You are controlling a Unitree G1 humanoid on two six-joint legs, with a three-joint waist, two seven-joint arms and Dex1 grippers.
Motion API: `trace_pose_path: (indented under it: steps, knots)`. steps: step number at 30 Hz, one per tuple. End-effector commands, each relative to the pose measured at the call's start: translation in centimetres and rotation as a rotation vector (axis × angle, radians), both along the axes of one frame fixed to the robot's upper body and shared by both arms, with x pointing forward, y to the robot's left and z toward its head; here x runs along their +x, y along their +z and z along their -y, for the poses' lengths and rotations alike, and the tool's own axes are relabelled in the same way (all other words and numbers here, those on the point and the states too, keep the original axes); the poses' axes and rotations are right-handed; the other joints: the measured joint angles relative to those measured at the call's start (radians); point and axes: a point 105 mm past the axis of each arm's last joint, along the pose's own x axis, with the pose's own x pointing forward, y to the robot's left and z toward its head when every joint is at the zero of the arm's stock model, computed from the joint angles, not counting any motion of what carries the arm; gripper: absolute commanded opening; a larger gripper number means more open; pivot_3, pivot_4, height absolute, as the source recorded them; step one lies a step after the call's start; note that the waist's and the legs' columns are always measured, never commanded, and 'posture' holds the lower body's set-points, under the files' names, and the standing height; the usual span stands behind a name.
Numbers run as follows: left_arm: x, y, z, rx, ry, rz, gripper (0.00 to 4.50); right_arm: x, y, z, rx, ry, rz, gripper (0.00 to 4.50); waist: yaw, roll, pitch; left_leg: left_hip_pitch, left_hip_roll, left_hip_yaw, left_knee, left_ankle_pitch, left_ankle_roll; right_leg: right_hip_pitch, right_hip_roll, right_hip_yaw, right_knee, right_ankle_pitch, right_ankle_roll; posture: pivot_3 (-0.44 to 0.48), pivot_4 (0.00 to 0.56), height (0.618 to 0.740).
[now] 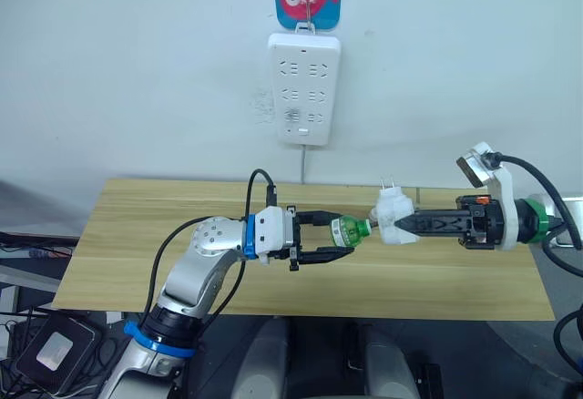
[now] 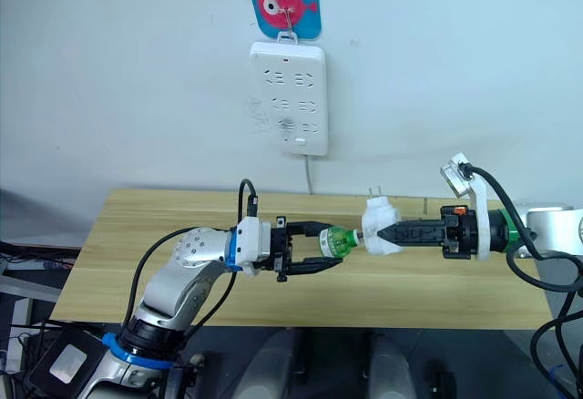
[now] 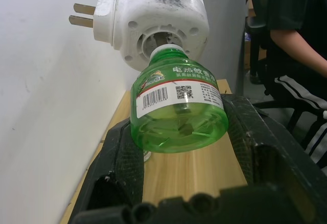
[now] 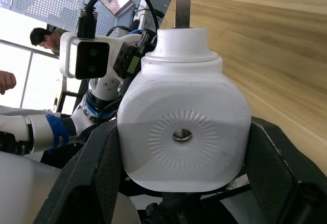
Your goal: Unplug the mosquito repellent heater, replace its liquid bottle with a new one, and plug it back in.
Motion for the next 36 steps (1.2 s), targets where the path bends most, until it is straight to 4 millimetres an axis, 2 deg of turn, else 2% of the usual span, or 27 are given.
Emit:
trace_pose_path:
  steps: [1,5,13,26,36]
  knots:
    - [-1.8,1.8,1.3,-0.053,-0.111,0.065,2.22,-0.2,0.6,-0.6,0.018,0.034,0.016,2.99,0.0,0.0,0.0,0.0,0.0,0.0,0.0,0.0,0.0,0.0,0.0,0.0,0.0,0.0,0.0,0.073,0.242,0.74]
    - [-2.3,1.7,1.1,-0.045,-0.124,0.056,2.22,0.6,0.9,0.1,0.022,-0.007,0.02,2.99,-0.002,0.0,0.0,0.0,0.0,0.0,0.0,0.0,0.0,0.0,0.0,0.0,0.0,0.0,0.0,0.072,0.242,0.74]
    - [-2.1,1.7,1.1,-0.042,-0.115,0.058,2.22,0.3,1.0,-0.3,0.024,0.024,0.02,2.99,-0.001,0.0,0.0,0.0,0.0,0.0,0.0,0.0,0.0,0.0,0.0,0.0,0.0,0.0,0.0,0.075,0.24,0.74]
    - [-1.7,1.5,0.5,-0.034,-0.093,0.051,2.22,0.7,1.5,0.3,0.026,0.009,0.021,2.99,-0.001,0.0,0.0,0.0,0.0,0.0,0.0,0.0,0.0,0.0,0.0,0.0,0.0,0.0,0.0,0.076,0.242,0.74]
    - [-1.1,1.7,0.5,-0.041,-0.069,0.05,2.22,-0.4,1.9,-0.3,0.043,0.083,0.011,2.99,-0.001,0.0,0.0,0.0,0.0,0.0,0.0,0.0,0.0,0.0,0.0,0.0,0.0,0.0,0.0,0.076,0.242,0.74]
